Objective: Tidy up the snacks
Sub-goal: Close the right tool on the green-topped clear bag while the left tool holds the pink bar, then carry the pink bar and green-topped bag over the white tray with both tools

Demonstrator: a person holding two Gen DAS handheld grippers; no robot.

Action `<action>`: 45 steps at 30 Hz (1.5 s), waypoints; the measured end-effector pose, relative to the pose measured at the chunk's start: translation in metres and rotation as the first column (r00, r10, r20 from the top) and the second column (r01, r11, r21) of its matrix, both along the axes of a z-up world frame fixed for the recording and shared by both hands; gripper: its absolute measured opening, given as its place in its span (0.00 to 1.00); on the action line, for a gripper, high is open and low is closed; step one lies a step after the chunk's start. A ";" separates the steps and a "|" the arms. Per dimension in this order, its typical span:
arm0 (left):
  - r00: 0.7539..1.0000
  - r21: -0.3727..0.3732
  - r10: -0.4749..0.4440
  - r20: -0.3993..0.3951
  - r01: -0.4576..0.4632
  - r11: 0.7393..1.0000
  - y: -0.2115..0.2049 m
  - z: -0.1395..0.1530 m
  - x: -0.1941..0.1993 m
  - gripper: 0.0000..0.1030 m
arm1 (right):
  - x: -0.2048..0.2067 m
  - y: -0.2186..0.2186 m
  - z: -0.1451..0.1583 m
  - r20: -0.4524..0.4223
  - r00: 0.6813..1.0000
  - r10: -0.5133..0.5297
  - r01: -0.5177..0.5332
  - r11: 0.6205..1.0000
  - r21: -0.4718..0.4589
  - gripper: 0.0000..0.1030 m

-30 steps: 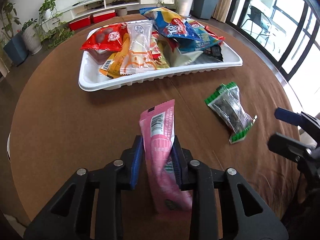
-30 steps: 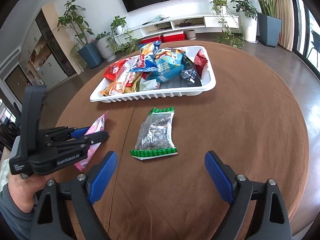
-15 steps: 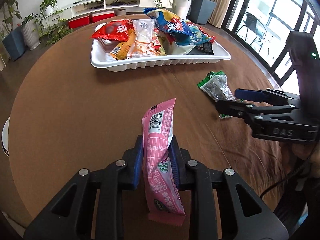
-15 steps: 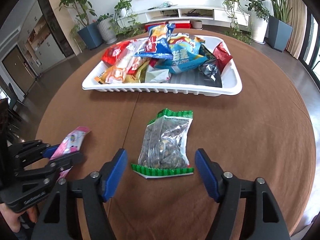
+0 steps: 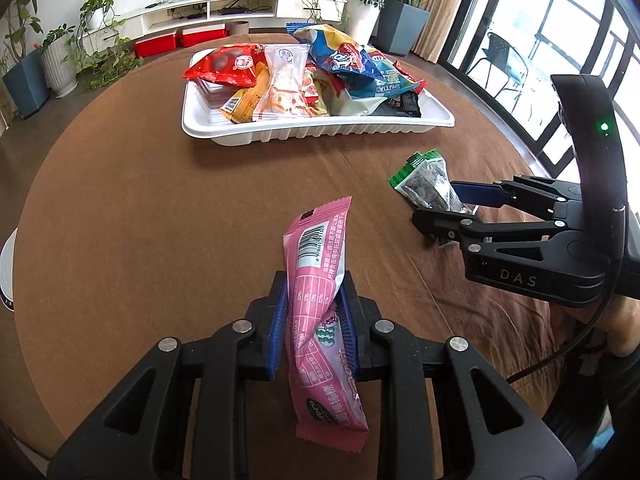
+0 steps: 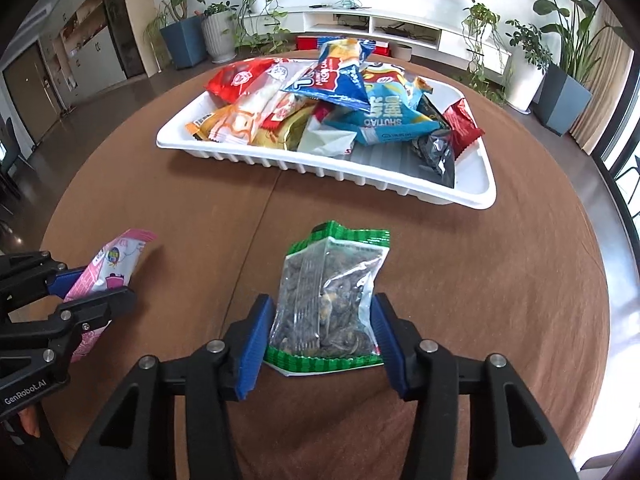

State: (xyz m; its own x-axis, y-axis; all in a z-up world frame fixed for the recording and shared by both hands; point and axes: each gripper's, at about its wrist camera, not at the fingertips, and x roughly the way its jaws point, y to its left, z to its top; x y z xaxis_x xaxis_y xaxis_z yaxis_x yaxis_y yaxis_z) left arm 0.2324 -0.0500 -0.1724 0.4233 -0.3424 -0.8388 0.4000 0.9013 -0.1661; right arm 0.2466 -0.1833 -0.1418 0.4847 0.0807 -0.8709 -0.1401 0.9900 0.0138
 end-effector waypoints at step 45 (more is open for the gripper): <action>0.997 -0.116 0.038 0.065 -0.030 0.993 0.005 0.047 0.017 0.21 | -0.036 -0.056 0.049 0.064 0.995 -0.080 0.062 0.966 0.250 0.33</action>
